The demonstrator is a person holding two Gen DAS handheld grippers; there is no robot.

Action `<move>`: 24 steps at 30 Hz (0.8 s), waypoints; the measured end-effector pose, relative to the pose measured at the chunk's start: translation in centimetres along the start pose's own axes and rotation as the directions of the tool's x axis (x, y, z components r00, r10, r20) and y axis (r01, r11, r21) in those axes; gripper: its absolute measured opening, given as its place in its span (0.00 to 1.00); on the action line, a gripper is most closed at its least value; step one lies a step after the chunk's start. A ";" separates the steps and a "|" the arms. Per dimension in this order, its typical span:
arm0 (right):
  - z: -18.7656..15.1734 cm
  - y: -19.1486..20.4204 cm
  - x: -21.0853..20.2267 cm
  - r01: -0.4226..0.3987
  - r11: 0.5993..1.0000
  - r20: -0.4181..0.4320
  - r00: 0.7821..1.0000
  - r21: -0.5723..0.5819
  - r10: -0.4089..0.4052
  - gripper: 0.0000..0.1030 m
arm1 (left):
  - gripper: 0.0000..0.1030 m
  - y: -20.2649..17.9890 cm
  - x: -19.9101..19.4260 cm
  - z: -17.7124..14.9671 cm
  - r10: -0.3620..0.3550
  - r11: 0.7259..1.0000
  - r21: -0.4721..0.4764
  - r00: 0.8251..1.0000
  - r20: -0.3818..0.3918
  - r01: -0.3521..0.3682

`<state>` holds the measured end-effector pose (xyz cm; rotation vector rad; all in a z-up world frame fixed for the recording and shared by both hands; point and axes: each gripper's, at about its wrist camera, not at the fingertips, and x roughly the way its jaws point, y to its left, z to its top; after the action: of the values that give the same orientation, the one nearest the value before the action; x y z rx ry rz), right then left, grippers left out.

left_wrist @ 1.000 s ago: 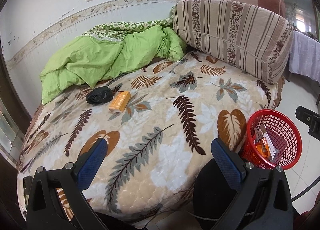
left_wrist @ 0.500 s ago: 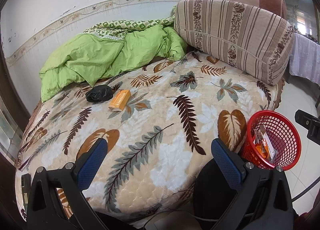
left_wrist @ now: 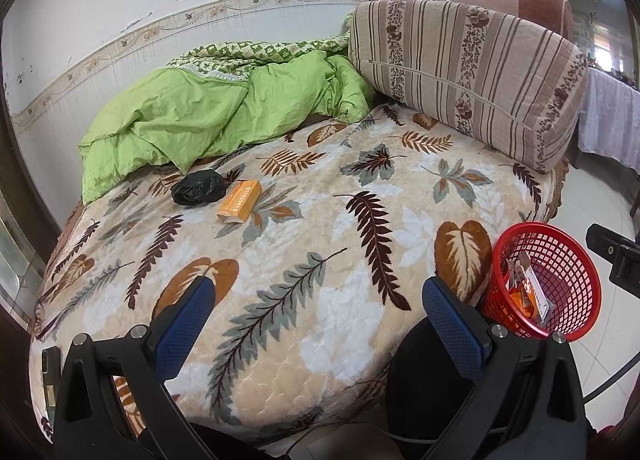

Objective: Collect trash

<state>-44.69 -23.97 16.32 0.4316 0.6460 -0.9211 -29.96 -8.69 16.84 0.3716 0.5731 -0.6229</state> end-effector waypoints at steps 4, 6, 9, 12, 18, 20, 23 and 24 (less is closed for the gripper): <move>0.0 0.1 0.1 0.000 1.000 -0.004 1.000 -0.006 0.000 0.91 | 1.00 0.0 0.0 0.0 0.001 1.000 0.000 1.000 0.001 -0.001; 0.0 0.1 0.0 0.001 1.000 -0.005 1.000 -0.008 -0.001 0.91 | 1.00 0.1 0.0 0.0 -0.002 1.000 -0.001 1.000 0.001 0.002; 0.0 0.2 0.0 0.001 1.000 -0.005 1.000 -0.007 -0.001 0.91 | 1.00 0.1 0.0 0.0 -0.002 1.000 -0.002 1.000 0.002 0.002; 0.0 0.2 0.0 0.001 1.000 -0.004 1.000 -0.007 -0.001 0.91 | 1.00 0.1 0.0 0.0 -0.002 1.000 -0.002 1.000 0.002 0.002; 0.0 0.3 0.0 0.001 1.000 -0.005 1.000 -0.009 -0.002 0.91 | 1.00 0.1 0.0 0.0 -0.003 1.000 -0.006 1.000 0.005 0.003; 0.0 0.3 0.0 0.001 1.000 -0.005 1.000 -0.011 -0.001 0.91 | 1.00 0.2 -0.1 0.0 -0.005 1.000 -0.006 1.000 0.004 0.005; 0.0 0.5 0.1 -0.001 1.000 -0.005 1.000 -0.020 0.001 0.91 | 1.00 0.2 0.0 0.0 -0.006 1.000 -0.009 1.000 0.003 0.006; 0.0 0.6 0.2 -0.002 1.000 -0.006 1.000 -0.025 0.002 0.91 | 1.00 0.3 0.0 0.0 -0.006 1.000 -0.010 1.000 0.002 0.006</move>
<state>-44.14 -23.74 16.24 0.4128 0.6614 -0.9097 -29.81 -8.48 16.84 0.3602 0.5751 -0.6258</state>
